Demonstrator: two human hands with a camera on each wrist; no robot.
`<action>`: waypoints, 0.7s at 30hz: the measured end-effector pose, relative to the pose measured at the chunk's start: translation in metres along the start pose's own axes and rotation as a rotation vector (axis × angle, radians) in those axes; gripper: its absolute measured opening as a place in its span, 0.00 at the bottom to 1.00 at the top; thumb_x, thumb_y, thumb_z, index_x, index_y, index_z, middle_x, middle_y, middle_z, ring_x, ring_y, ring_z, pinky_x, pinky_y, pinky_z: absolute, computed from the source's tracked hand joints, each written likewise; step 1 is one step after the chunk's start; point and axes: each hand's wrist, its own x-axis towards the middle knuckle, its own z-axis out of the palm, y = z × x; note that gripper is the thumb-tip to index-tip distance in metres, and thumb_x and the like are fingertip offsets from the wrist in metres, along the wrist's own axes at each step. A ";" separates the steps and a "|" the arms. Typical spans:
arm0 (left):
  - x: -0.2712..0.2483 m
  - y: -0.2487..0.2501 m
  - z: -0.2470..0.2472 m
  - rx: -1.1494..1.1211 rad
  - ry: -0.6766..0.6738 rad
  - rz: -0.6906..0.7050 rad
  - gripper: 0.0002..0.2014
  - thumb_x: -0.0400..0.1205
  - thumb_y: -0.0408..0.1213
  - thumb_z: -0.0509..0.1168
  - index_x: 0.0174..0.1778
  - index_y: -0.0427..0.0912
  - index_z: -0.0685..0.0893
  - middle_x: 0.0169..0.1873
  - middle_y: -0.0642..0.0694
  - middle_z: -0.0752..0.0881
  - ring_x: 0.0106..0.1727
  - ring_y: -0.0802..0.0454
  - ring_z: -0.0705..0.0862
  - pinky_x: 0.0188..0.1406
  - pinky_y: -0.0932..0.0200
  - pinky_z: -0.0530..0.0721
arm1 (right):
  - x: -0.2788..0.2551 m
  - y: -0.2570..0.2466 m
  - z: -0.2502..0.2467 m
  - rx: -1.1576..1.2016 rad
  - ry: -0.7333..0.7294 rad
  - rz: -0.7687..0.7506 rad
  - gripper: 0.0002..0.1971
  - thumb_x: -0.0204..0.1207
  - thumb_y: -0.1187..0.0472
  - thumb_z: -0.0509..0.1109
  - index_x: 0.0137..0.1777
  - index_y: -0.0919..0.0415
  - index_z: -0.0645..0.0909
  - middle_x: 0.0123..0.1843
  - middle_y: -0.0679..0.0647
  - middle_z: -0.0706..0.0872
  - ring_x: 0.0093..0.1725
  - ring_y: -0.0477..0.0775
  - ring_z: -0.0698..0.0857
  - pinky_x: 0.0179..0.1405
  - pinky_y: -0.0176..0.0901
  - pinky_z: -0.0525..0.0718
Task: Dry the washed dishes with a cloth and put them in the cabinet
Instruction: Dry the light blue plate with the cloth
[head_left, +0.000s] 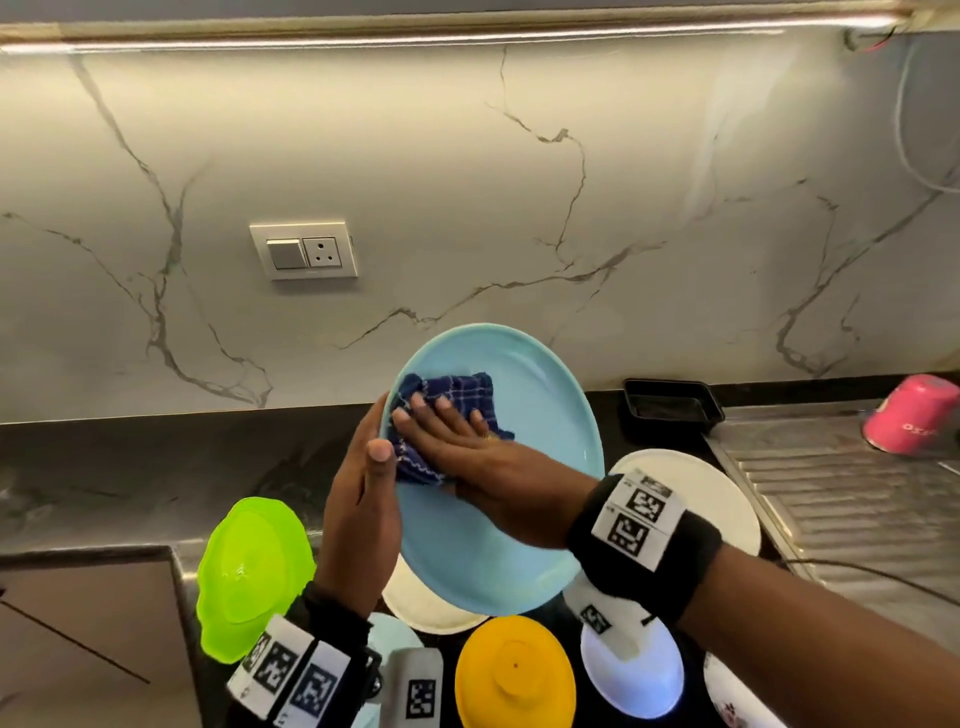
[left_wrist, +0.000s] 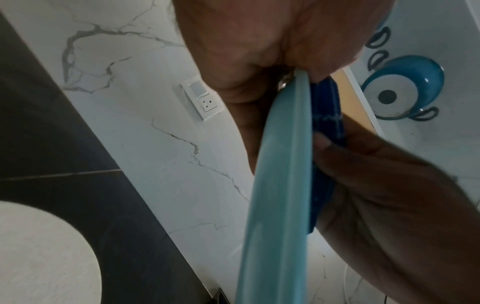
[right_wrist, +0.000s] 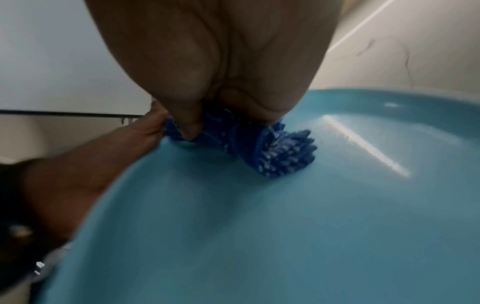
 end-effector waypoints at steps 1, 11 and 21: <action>-0.001 0.001 0.001 -0.008 -0.009 -0.002 0.43 0.81 0.68 0.62 0.80 0.36 0.72 0.74 0.41 0.82 0.75 0.47 0.81 0.69 0.58 0.81 | 0.003 0.008 -0.004 0.026 0.051 0.027 0.38 0.88 0.69 0.56 0.83 0.41 0.35 0.86 0.38 0.33 0.86 0.47 0.33 0.87 0.54 0.35; -0.002 0.004 -0.002 -0.166 0.084 -0.165 0.40 0.82 0.69 0.52 0.81 0.43 0.73 0.74 0.38 0.82 0.76 0.38 0.80 0.74 0.42 0.79 | -0.014 -0.019 0.013 -0.050 -0.057 -0.047 0.37 0.89 0.67 0.56 0.85 0.42 0.37 0.85 0.35 0.36 0.85 0.43 0.31 0.84 0.48 0.31; 0.002 0.009 -0.005 -0.372 0.274 -0.504 0.27 0.91 0.53 0.56 0.76 0.34 0.78 0.68 0.28 0.84 0.69 0.26 0.83 0.71 0.25 0.77 | -0.045 0.002 0.030 -0.404 -0.218 -0.172 0.46 0.80 0.73 0.63 0.88 0.45 0.40 0.89 0.41 0.42 0.86 0.48 0.33 0.81 0.53 0.29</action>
